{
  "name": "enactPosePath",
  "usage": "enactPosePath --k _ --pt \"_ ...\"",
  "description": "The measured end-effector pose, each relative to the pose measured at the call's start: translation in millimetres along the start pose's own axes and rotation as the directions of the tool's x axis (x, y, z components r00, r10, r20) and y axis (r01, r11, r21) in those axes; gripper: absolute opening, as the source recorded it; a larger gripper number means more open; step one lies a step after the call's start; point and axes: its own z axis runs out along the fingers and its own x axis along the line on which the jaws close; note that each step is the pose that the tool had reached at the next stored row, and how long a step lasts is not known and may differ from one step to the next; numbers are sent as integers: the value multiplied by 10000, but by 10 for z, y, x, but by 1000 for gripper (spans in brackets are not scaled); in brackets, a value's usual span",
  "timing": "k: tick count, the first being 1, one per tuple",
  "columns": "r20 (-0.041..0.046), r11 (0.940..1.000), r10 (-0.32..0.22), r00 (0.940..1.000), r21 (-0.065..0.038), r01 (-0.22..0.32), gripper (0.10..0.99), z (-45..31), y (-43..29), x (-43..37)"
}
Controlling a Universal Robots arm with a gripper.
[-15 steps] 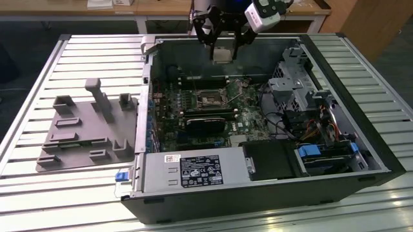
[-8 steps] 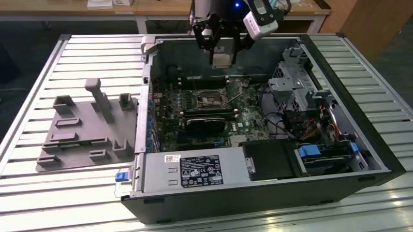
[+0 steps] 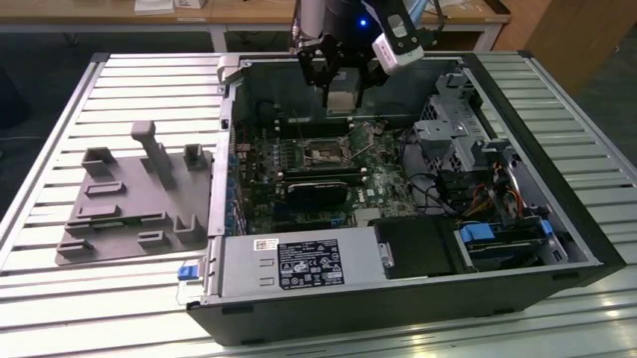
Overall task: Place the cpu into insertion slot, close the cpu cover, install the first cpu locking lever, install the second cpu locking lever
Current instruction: 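Place the cpu into insertion slot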
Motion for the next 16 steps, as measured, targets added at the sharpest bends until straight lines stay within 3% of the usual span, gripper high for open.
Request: enactPosePath --k 7,12,16 --pt "12 9999 145 9999 -1 -145 537 118 6 15" --pt "72 9967 815 9966 -16 -815 537 156 8 23" --pt "129 9892 1463 9891 -36 -1463 537 183 6 24"
